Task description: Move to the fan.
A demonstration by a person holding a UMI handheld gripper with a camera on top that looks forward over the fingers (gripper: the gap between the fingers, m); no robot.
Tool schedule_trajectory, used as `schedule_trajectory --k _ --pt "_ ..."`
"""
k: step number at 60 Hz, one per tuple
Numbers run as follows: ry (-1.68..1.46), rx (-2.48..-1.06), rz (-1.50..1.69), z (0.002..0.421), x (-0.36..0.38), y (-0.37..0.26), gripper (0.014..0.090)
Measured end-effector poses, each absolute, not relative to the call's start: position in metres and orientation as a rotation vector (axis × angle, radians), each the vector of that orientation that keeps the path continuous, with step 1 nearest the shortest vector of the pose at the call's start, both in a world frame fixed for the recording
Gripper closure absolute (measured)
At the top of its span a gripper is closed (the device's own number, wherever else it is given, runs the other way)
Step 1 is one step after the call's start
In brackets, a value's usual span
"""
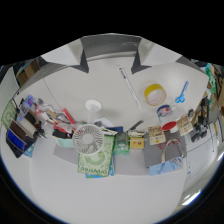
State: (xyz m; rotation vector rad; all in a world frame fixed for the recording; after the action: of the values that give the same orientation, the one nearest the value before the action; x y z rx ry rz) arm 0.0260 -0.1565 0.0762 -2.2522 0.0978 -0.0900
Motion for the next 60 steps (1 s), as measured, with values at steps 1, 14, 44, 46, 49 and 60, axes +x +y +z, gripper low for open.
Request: schedule_trajectory --k 1,14,44,46,49,60 --pt "0.098 -2.251 -0.087 0.076 0.029 -0.154 0.0204" --pt "0.089 -2.240 -0.063 0.071 0.065 -0.111 0.0206" --pt "0.043 -2.236 0.022 0.059 0.095 -0.017 0.0208" --pt "0.040 -2.238 0.025 0.059 0.095 -0.015 0.0208" --pt "0.036 -2.239 0.031 0.058 0.095 -0.013 0.0209" --pt "0.025 -2.242 0.037 0.055 0.097 -0.007 0.0208"
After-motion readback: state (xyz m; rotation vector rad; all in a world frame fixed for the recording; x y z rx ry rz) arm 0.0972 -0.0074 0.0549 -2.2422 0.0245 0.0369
